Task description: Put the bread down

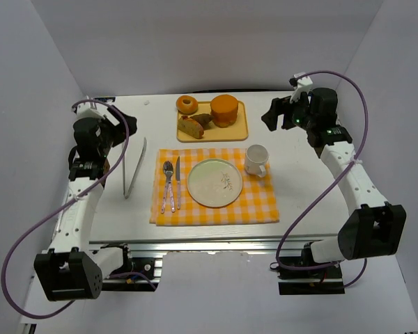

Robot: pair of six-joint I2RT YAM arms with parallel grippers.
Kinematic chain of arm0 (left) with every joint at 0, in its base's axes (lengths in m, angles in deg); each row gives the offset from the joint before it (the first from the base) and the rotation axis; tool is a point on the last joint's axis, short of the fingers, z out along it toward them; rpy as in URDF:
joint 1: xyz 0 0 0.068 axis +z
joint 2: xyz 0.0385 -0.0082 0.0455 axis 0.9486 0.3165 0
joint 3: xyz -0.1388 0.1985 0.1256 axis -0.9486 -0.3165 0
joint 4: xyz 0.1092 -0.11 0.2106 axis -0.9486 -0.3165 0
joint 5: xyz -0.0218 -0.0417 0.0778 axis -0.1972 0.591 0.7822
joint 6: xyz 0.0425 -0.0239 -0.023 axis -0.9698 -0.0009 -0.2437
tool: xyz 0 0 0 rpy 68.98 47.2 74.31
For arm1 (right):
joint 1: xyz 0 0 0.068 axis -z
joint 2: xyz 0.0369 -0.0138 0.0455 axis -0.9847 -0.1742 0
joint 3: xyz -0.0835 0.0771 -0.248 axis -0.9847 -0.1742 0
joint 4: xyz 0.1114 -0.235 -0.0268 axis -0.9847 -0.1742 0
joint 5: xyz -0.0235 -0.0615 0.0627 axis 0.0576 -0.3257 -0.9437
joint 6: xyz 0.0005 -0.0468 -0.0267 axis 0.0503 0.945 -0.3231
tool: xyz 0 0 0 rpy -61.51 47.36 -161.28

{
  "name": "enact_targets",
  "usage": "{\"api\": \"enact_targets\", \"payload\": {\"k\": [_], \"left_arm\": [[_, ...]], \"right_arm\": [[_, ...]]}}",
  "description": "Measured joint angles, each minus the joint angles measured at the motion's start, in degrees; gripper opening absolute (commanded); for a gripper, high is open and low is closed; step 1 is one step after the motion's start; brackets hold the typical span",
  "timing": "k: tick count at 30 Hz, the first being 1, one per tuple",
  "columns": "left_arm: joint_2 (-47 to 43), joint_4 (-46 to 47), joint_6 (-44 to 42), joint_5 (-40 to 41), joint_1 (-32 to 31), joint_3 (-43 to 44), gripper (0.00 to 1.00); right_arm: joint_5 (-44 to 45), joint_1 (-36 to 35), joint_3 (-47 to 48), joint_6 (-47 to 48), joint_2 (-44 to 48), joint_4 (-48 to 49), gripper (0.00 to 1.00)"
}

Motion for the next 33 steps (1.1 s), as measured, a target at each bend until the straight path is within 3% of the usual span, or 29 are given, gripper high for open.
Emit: {"api": "enact_targets", "payload": {"k": [2,4,5,6,7,8,9,10,11,12,13,14,15,16,23,33], "left_arm": [[-2.67,-2.8,-1.6,1.25,0.0,-2.21,0.91],[-5.88,-5.31,-2.91,2.36,0.0,-4.15,0.73],[-7.26,-6.49,-3.32,2.84,0.0,-4.66,0.35],[-8.5,-7.43,-3.91,3.17,0.0,-4.96,0.07],[-9.42,-8.31,-4.85,3.41,0.0,-5.03,0.0],[-10.12,-9.11,-5.97,3.61,0.0,-5.05,0.0],[-10.62,-9.97,-7.02,3.8,0.02,-5.05,0.0],[-10.91,-10.99,-8.11,4.17,0.04,-5.07,0.0],[-10.91,-12.02,-9.33,4.59,0.04,-5.27,0.0],[-10.71,-12.98,-10.45,4.98,0.04,-5.64,0.34],[-10.23,-14.36,-12.15,5.53,0.04,-6.1,0.6],[-9.4,-15.76,-13.38,5.99,0.04,-6.43,0.77],[-7.89,-17.25,-14.69,6.58,0.04,-6.84,0.93],[-6.34,-18.25,-16.11,6.88,0.04,-7.13,0.98],[6.64,-20.41,-25.33,7.76,0.15,-9.46,0.98],[26.91,-13.84,-37.64,3.87,0.15,-7.87,0.97]], "right_arm": [[-0.81,0.04,-0.46,0.24,0.61,0.17,0.89],[-3.41,0.13,-1.64,2.45,1.4,0.55,0.82],[-5.49,0.24,-2.69,4.66,1.99,0.74,0.74],[-9.2,0.37,-3.96,8.72,2.64,0.76,0.52],[-12.48,0.44,-5.25,12.48,3.28,0.59,0.42],[-17.38,0.48,-6.75,16.2,4.07,-0.15,0.33],[-21.51,0.46,-7.78,19.63,4.55,-1.09,0.3],[-25.46,0.44,-8.55,22.56,4.81,-1.9,0.35],[-29.55,0.31,-9.11,25.07,4.9,-3.06,0.48],[-31.91,0.11,-9.29,26.43,4.9,-3.89,0.86],[-35.28,-0.76,-9.35,28.63,4.83,-5.66,0.89],[-37.22,-1.31,-9.35,30.95,4.81,-6.84,0.89],[-38.99,-2.01,-9.33,32.65,4.81,-7.96,0.89],[-40.41,-2.64,-9.33,33.77,4.81,-8.85,0.9],[-45.31,-4.09,-10.56,35.1,5.25,-9.55,0.89],[-45.55,-4.09,-13.03,32.11,7.39,-6.84,0.89]]}}
